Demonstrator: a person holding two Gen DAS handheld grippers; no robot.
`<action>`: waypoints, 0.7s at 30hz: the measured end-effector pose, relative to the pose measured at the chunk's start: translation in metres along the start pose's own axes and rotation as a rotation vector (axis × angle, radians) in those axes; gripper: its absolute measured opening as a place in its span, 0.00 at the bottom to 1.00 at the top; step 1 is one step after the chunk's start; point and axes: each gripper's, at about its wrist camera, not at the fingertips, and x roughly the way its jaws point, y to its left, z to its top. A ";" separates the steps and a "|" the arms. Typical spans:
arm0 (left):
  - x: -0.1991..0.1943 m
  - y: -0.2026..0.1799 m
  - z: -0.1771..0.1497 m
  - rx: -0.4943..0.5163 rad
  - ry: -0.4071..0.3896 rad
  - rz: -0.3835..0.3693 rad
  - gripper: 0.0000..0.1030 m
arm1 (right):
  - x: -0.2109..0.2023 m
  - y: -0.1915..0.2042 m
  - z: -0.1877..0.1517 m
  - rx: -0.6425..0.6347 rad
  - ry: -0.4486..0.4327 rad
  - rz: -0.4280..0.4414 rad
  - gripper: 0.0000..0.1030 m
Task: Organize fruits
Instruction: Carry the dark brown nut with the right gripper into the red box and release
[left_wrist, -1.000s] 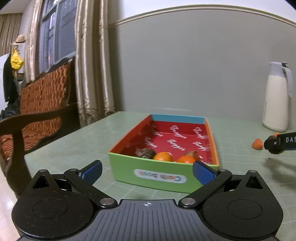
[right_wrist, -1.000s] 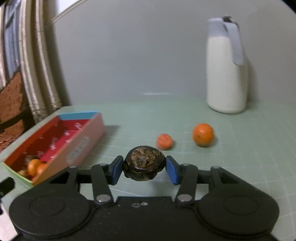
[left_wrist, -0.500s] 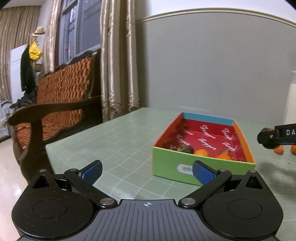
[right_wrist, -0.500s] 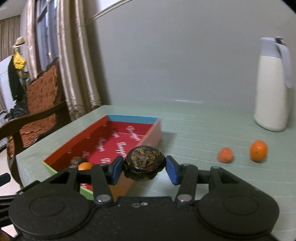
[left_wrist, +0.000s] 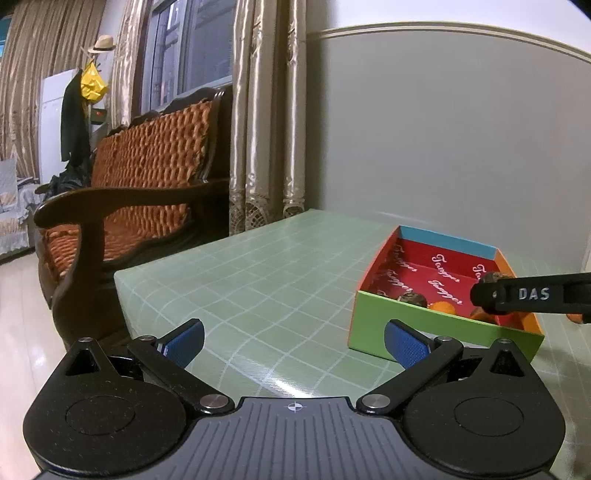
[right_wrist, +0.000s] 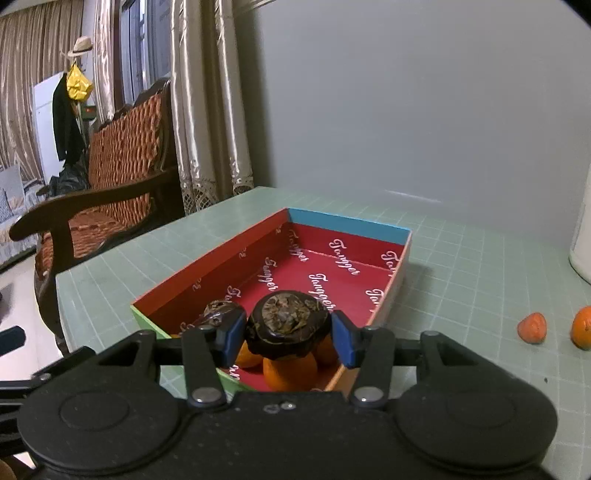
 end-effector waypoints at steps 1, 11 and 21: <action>0.000 0.000 0.000 -0.002 0.000 0.000 1.00 | 0.004 0.001 0.001 -0.002 0.003 -0.006 0.47; -0.001 -0.001 -0.001 0.001 0.000 -0.004 1.00 | 0.021 0.006 -0.001 -0.016 0.039 -0.022 0.50; -0.002 -0.005 -0.001 0.010 -0.001 -0.014 1.00 | -0.004 -0.007 0.004 0.009 -0.037 -0.012 0.67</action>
